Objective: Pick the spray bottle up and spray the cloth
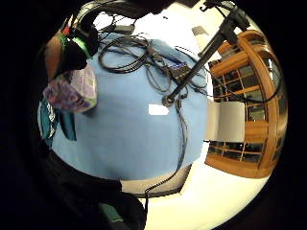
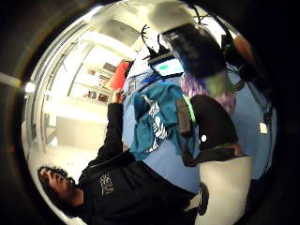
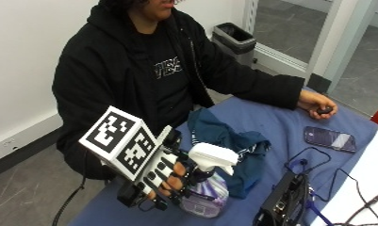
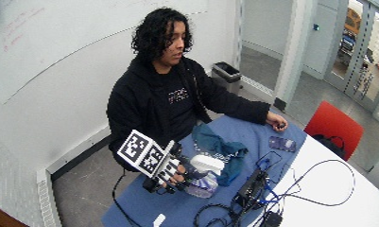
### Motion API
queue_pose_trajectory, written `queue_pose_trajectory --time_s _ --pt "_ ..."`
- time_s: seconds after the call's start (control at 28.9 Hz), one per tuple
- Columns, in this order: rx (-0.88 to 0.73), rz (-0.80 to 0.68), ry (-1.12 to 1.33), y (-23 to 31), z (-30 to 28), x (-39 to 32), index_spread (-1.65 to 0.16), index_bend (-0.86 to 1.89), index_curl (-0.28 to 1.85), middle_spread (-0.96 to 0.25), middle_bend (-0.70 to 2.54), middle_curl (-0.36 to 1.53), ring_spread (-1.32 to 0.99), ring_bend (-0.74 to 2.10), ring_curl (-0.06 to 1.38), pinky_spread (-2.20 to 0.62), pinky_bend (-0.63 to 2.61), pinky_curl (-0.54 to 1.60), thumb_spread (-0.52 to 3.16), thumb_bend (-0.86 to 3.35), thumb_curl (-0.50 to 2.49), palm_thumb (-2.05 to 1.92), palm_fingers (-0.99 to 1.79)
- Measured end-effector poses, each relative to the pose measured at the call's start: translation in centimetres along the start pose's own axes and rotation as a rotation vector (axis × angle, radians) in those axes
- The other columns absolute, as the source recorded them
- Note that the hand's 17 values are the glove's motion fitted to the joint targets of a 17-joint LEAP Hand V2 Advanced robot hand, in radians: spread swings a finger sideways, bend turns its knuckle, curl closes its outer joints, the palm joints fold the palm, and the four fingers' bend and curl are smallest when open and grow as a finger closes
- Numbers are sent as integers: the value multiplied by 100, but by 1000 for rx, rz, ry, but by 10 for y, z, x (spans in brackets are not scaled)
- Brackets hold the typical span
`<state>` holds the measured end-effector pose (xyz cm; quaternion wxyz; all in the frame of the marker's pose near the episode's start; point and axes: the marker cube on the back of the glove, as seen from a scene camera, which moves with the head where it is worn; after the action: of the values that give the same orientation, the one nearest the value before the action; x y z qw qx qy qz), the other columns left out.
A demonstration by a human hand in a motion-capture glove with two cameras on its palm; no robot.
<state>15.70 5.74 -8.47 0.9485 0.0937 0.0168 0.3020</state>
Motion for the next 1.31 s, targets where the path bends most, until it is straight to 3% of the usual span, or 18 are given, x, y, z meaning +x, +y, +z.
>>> queue_pose_trajectory --time_s 0.38,0.59,0.76,0.97,1.31 --pt "33 -42 -405 -38 15 -7 -24 9 27 -2 31 40 -10 41 38 7 23 33 126 14 33 62 96" --pt "62 -71 -825 -46 31 -17 -26 6 24 -2 32 41 -9 43 39 6 26 35 120 13 36 70 90" --pt "75 -12 -1114 -57 37 -25 -23 14 26 -3 31 41 -10 42 38 4 23 34 113 17 41 85 100" --pt "291 79 -1131 -95 53 -51 -23 13 28 -7 30 42 -15 47 41 -4 28 37 90 13 47 95 118" --pt "327 52 -978 -69 42 -31 -27 18 36 -17 34 47 -22 59 46 -25 44 42 61 5 56 102 138"
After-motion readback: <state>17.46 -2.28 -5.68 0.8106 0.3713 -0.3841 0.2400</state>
